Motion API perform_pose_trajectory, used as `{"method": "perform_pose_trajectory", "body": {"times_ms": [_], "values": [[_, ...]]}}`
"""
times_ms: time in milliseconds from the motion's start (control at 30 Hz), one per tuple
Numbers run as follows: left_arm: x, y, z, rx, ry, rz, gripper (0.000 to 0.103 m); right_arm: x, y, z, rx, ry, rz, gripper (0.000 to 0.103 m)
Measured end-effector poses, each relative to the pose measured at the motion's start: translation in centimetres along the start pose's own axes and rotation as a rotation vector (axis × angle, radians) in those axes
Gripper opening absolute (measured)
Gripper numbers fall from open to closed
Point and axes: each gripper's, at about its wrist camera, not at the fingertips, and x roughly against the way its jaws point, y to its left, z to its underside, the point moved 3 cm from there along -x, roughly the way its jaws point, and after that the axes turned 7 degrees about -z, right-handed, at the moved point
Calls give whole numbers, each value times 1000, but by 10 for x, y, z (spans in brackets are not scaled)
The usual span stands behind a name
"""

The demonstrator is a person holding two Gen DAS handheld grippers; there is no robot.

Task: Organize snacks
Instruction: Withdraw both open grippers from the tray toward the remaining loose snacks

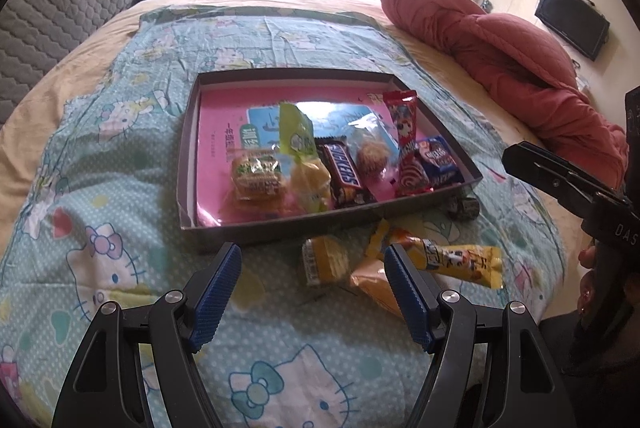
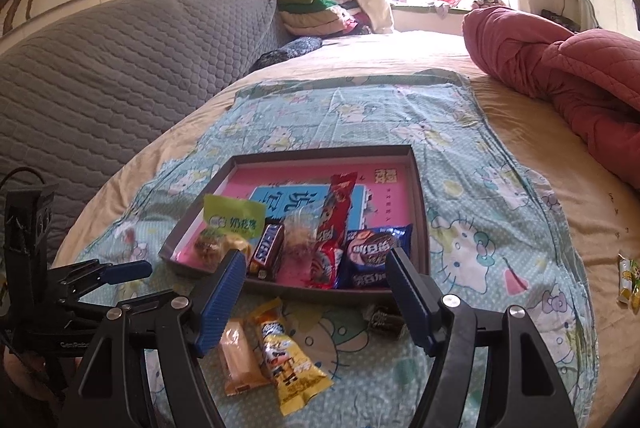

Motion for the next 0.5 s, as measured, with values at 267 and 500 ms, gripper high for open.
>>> {"method": "perform_pose_trajectory", "body": {"times_ms": [267,500], "values": [[-1,-6,13,27,50,42,76,-3,5,11,23,45,-14,72],[-1,-16,22,18,75,71,76,-5,13,20,63,79,-21,72]]}}
